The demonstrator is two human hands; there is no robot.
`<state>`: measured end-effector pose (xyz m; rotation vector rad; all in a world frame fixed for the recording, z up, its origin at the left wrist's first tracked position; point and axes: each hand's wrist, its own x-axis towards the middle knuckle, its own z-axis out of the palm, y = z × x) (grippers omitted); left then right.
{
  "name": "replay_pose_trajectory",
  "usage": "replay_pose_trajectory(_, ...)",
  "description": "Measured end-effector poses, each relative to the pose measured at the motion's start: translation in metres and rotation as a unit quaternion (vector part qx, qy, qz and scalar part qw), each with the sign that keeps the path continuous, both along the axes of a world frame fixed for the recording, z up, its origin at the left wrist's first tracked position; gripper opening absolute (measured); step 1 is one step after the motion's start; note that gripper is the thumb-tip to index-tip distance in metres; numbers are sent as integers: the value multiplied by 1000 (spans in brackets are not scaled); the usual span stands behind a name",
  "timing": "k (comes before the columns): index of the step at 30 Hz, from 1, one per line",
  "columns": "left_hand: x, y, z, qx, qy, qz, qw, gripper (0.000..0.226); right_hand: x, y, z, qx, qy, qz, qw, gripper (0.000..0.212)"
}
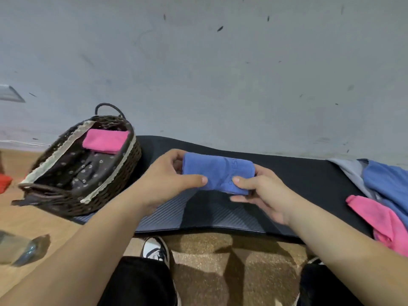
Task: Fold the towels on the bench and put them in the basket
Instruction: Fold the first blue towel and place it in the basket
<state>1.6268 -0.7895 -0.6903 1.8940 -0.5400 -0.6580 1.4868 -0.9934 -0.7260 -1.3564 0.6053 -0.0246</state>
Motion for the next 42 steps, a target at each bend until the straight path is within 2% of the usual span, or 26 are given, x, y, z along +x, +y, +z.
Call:
replay_pose_trajectory(4, 15, 39, 4, -41, -22, 75, 996, 54, 29, 41, 11, -53, 56, 20, 997, 27)
replay_pose_trajectory(8, 45, 88, 17, -38, -80, 163, 983, 51, 72, 90, 38, -187, 69, 7, 980, 53)
replay_pose_trajectory(11, 78, 125, 33, -28, -152, 248, 956, 45, 106, 127, 66, -200, 48, 26, 978, 61)
replay_pose_trajectory(14, 110, 155, 44, -16, -175, 326, 929, 48, 139, 160, 86, -213, 27, 60, 975, 62)
replay_pose_trajectory(16, 128, 169, 38, 17, -178, 338, 924, 50, 158, 177, 93, -221, 15, 74, 972, 54)
replay_pose_trajectory(18, 145, 175, 27, 68, -174, 319, 929, 51, 172, 189, 92, -221, 9, 83, 972, 17)
replay_pose_trajectory(19, 151, 175, 22, 87, -165, 305, 934, 50, 178, 192, 91, -218, 9, 84, 972, 9)
replay_pose_trajectory(25, 201, 162, -2, 100, -70, 259, 958, 41, 199, 186, 71, -222, 27, 95, 970, 9)
replay_pose_trajectory(27, 214, 155, -10, 166, -69, 236, 955, 35, 204, 180, 65, -218, 33, 97, 970, 10)
replay_pose_trajectory(29, 222, 149, -18, 287, -107, 199, 931, 39, 208, 175, 60, -214, 33, 97, 972, 14)
replay_pose_trajectory(33, 229, 135, -29, 452, -228, 161, 847, 51, 213, 172, 53, -210, 32, 112, 971, 20)
replay_pose_trajectory(35, 226, 126, -31, 476, -361, 105, 795, 52, 215, 171, 50, -206, 34, 111, 972, 18)
replay_pose_trajectory(36, 226, 120, -34, 458, -411, 74, 785, 48, 216, 171, 49, -204, 34, 113, 972, 17)
replay_pose_trajectory(37, 226, 115, -37, 430, -422, 47, 797, 44, 216, 170, 48, -200, 31, 114, 973, 16)
replay_pose_trajectory(39, 231, 111, -50, 407, -376, -20, 832, 45, 216, 169, 46, -197, 32, 116, 973, 14)
replay_pose_trajectory(42, 240, 113, -69, 461, -297, -103, 830, 54, 214, 166, 43, -200, 32, 115, 973, 9)
